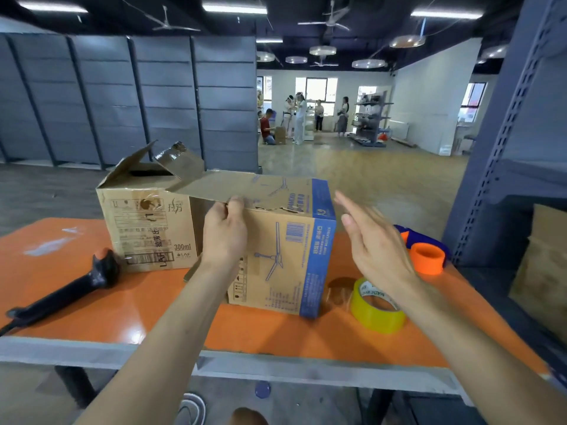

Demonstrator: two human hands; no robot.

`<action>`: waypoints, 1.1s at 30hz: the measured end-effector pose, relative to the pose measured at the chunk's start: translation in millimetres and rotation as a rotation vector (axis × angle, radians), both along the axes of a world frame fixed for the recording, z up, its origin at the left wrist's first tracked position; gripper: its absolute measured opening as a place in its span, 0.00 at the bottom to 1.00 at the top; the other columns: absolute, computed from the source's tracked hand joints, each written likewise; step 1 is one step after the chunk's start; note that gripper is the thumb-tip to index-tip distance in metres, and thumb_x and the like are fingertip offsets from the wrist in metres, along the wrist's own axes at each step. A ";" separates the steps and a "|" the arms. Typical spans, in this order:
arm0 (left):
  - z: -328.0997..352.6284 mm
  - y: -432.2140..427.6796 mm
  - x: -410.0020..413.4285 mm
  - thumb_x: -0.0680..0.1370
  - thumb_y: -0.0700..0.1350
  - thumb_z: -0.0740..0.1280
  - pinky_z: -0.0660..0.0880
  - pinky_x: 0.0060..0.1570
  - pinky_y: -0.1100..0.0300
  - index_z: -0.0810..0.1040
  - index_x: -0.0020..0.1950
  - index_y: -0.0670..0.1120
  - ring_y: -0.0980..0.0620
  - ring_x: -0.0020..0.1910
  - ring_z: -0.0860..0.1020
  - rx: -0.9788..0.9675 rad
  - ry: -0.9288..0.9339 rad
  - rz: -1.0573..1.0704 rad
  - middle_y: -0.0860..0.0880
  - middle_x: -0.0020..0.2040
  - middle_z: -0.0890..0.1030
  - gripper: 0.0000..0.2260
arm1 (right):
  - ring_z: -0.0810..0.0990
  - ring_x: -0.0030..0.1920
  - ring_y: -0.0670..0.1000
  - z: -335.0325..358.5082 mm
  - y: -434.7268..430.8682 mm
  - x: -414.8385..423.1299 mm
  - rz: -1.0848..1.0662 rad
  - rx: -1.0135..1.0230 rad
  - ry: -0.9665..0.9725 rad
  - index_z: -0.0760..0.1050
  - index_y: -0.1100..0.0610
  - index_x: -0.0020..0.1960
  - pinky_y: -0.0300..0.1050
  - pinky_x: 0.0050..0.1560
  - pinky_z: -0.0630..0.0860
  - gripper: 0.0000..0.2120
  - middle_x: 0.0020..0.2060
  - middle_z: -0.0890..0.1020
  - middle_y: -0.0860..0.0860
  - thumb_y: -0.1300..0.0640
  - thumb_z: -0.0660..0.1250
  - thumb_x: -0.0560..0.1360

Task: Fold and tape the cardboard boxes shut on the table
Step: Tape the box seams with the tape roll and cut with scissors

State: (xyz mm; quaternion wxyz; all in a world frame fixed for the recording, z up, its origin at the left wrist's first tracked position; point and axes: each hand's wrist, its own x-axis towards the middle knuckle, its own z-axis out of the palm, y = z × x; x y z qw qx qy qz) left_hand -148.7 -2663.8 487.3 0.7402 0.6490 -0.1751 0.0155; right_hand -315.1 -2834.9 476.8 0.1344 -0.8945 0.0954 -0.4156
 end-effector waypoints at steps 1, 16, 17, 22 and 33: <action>4.6 1.2 4.4 0.83 0.52 0.61 0.67 0.40 0.57 0.75 0.42 0.50 0.56 0.40 0.71 0.022 -0.031 0.020 0.53 0.39 0.73 0.12 | 0.72 0.70 0.54 -3.0 -4.0 -3.6 -0.027 0.019 0.023 0.67 0.56 0.77 0.52 0.70 0.68 0.21 0.70 0.77 0.52 0.55 0.55 0.86; 62.1 23.8 35.1 0.78 0.52 0.61 0.67 0.43 0.54 0.78 0.53 0.35 0.50 0.42 0.71 0.174 -0.262 0.074 0.46 0.42 0.75 0.20 | 0.74 0.69 0.58 -53.4 -48.4 -5.4 -0.236 0.104 0.973 0.72 0.53 0.73 0.47 0.66 0.71 0.22 0.70 0.76 0.54 0.61 0.60 0.79; 73.2 22.5 34.8 0.78 0.51 0.62 0.67 0.43 0.55 0.78 0.52 0.35 0.51 0.42 0.72 0.200 -0.312 0.060 0.47 0.42 0.76 0.18 | 0.74 0.68 0.58 -55.1 -48.3 -4.4 -0.230 0.118 0.960 0.73 0.54 0.72 0.48 0.66 0.71 0.21 0.68 0.76 0.55 0.60 0.60 0.80; 125.4 3.7 27.4 0.78 0.48 0.61 0.67 0.41 0.56 0.79 0.48 0.35 0.49 0.38 0.72 0.461 -0.586 -0.072 0.42 0.40 0.77 0.16 | 0.73 0.68 0.59 -49.7 -49.2 -11.7 -0.250 0.068 0.891 0.71 0.53 0.72 0.50 0.66 0.71 0.21 0.68 0.75 0.55 0.58 0.64 0.80; 117.5 -90.3 -8.8 0.84 0.51 0.62 0.69 0.50 0.58 0.77 0.62 0.46 0.46 0.58 0.76 1.235 -0.863 -0.414 0.45 0.61 0.77 0.12 | 0.75 0.68 0.56 -48.5 -34.4 -26.4 -0.243 0.073 0.915 0.69 0.46 0.73 0.49 0.64 0.72 0.26 0.66 0.79 0.49 0.34 0.60 0.80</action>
